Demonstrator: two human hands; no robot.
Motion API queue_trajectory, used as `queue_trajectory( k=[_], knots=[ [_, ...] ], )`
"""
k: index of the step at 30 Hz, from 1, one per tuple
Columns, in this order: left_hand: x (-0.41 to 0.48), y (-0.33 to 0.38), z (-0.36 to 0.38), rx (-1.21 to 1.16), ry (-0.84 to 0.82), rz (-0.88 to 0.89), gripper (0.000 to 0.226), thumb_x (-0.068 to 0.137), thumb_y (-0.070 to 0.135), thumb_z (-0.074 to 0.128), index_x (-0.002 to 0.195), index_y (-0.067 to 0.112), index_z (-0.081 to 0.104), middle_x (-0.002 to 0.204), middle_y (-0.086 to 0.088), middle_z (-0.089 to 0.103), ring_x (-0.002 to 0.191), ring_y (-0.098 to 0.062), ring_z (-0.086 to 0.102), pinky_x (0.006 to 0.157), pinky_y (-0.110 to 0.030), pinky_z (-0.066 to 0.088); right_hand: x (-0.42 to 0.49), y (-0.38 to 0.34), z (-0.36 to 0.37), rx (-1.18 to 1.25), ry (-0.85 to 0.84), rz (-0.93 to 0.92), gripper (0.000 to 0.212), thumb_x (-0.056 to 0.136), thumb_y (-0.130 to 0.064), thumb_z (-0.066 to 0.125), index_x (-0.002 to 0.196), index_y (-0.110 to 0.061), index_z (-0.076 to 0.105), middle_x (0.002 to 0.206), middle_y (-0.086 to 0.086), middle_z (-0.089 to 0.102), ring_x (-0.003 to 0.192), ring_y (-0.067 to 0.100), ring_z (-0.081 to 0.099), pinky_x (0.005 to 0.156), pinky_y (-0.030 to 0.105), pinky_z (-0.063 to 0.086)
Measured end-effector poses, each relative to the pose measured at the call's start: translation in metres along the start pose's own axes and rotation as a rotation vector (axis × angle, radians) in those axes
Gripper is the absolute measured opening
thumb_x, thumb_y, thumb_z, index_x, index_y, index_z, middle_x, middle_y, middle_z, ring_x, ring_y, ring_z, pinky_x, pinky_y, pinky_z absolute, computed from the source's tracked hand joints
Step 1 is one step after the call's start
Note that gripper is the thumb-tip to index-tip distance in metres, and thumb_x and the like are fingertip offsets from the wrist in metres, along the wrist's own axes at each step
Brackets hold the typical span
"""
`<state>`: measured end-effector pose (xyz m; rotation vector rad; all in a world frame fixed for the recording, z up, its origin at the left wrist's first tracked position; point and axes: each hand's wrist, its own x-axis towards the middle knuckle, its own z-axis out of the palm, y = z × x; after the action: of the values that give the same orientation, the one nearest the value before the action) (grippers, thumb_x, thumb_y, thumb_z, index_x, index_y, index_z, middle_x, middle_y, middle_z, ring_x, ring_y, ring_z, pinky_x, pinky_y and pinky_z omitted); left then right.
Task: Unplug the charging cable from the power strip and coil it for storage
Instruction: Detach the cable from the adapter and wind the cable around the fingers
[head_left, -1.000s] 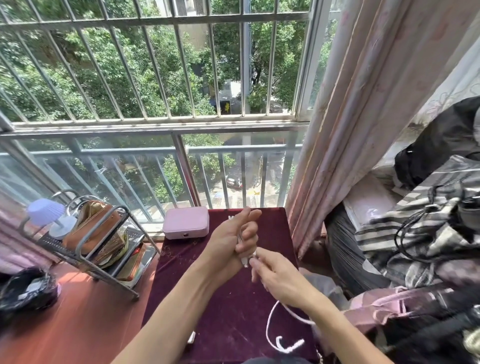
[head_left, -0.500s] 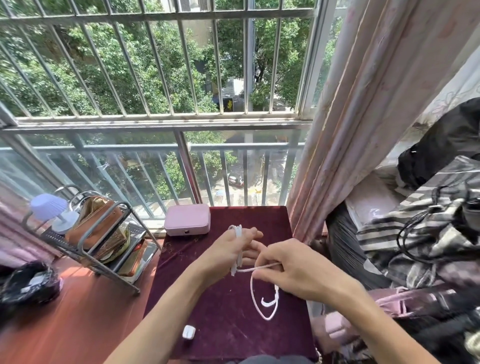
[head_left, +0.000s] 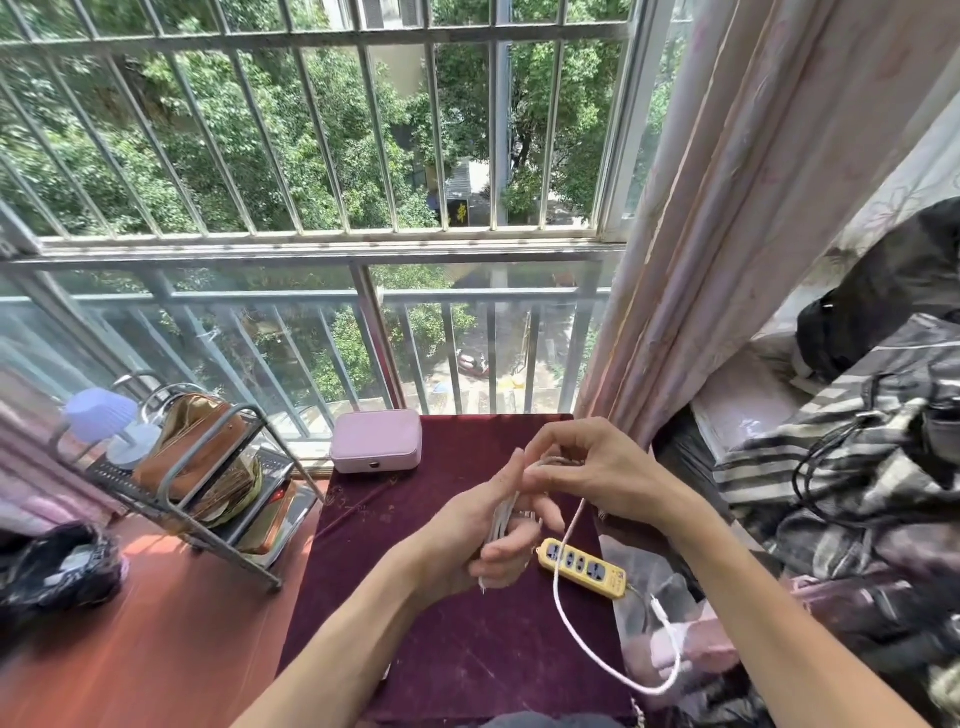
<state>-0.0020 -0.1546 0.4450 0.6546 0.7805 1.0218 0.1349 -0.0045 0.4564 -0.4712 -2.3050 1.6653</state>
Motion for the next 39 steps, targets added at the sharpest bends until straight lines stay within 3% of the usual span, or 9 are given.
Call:
queue_trajectory(
  k=[8, 12, 17, 20, 22, 26, 31, 34, 39],
  knots=[
    [-0.003, 0.007, 0.007, -0.221, -0.094, 0.089, 0.039, 0.105, 0.032, 0.047, 0.101, -0.001, 0.068, 0.038, 0.01, 0.042, 0.028, -0.006, 0.021, 0.034, -0.022, 0.017, -0.003, 0.007, 0.01, 0.273, 0.086, 0.002, 0.033, 0.091, -0.053, 0.074, 0.102, -0.023, 0.081, 0.094, 0.032, 0.071, 0.081, 0.029, 0.06, 0.078, 0.036, 0.049],
    [0.004, 0.011, 0.009, -0.35, -0.032, 0.169, 0.045, 0.104, 0.037, 0.043, 0.101, 0.002, 0.07, 0.041, 0.008, 0.045, 0.031, -0.007, 0.018, 0.038, -0.024, 0.014, -0.005, 0.026, 0.025, 0.362, 0.185, 0.084, 0.027, 0.101, -0.036, 0.06, 0.113, -0.023, 0.08, 0.107, 0.048, 0.062, 0.089, 0.065, 0.055, 0.086, 0.044, 0.046],
    [0.014, 0.017, 0.006, -0.469, 0.155, 0.284, 0.037, 0.103, 0.026, 0.042, 0.103, -0.001, 0.067, 0.047, 0.002, 0.043, 0.034, -0.008, 0.023, 0.036, -0.021, 0.025, -0.007, 0.053, 0.064, 0.315, 0.259, 0.154, 0.032, 0.115, -0.02, 0.045, 0.105, -0.025, 0.075, 0.058, 0.005, 0.051, 0.05, 0.015, 0.04, 0.048, 0.031, 0.035],
    [0.02, 0.017, 0.002, -0.46, 0.263, 0.301, 0.032, 0.101, 0.025, 0.043, 0.105, 0.001, 0.065, 0.05, 0.003, 0.04, 0.033, -0.006, 0.03, 0.04, -0.022, 0.021, -0.012, 0.059, 0.078, 0.087, 0.234, 0.198, 0.031, 0.111, -0.018, 0.041, 0.093, -0.018, 0.066, 0.07, 0.013, 0.061, 0.062, 0.021, 0.048, 0.059, 0.053, 0.043],
    [0.024, 0.016, -0.003, -0.452, 0.318, 0.304, 0.032, 0.103, 0.026, 0.042, 0.107, 0.003, 0.064, 0.051, 0.003, 0.04, 0.034, -0.005, 0.033, 0.042, -0.022, 0.02, -0.019, 0.055, 0.082, -0.12, 0.178, 0.22, 0.028, 0.103, -0.035, 0.042, 0.079, -0.03, 0.057, 0.065, -0.008, 0.06, 0.057, 0.004, 0.047, 0.06, 0.047, 0.045],
    [0.029, 0.012, -0.014, -0.382, 0.461, 0.276, 0.034, 0.106, 0.031, 0.042, 0.112, 0.004, 0.062, 0.053, 0.004, 0.043, 0.035, -0.005, 0.033, 0.043, -0.02, 0.025, -0.032, 0.046, 0.085, -0.348, 0.067, 0.202, 0.024, 0.107, -0.034, 0.052, 0.084, -0.04, 0.055, 0.059, -0.018, 0.056, 0.051, 0.005, 0.043, 0.056, 0.026, 0.035],
    [0.03, 0.007, -0.027, -0.212, 0.621, 0.202, 0.023, 0.103, 0.018, 0.046, 0.115, 0.002, 0.058, 0.056, -0.001, 0.049, 0.039, -0.009, 0.038, 0.041, -0.021, 0.034, -0.043, 0.022, 0.072, -0.591, 0.016, 0.187, 0.027, 0.105, -0.045, 0.055, 0.101, -0.023, 0.07, 0.074, -0.01, 0.064, 0.072, 0.011, 0.056, 0.074, 0.037, 0.048],
    [0.028, 0.004, -0.028, -0.106, 0.617, 0.129, 0.012, 0.099, 0.012, 0.052, 0.102, 0.003, 0.06, 0.058, -0.006, 0.058, 0.045, -0.015, 0.05, 0.049, -0.024, 0.043, -0.045, 0.004, 0.059, -0.663, 0.002, 0.155, 0.029, 0.101, -0.049, 0.059, 0.104, -0.026, 0.076, 0.09, -0.007, 0.077, 0.085, 0.012, 0.068, 0.08, 0.036, 0.053],
    [0.017, -0.002, -0.022, 0.254, 0.413, 0.011, 0.023, 0.092, 0.019, 0.057, 0.09, -0.001, 0.068, 0.07, -0.016, 0.064, 0.057, -0.02, 0.059, 0.057, -0.026, 0.05, -0.045, -0.022, 0.029, -0.62, -0.034, 0.076, 0.028, 0.09, -0.06, 0.068, 0.093, -0.034, 0.078, 0.079, -0.012, 0.073, 0.072, 0.006, 0.063, 0.068, 0.024, 0.05]
  ],
)
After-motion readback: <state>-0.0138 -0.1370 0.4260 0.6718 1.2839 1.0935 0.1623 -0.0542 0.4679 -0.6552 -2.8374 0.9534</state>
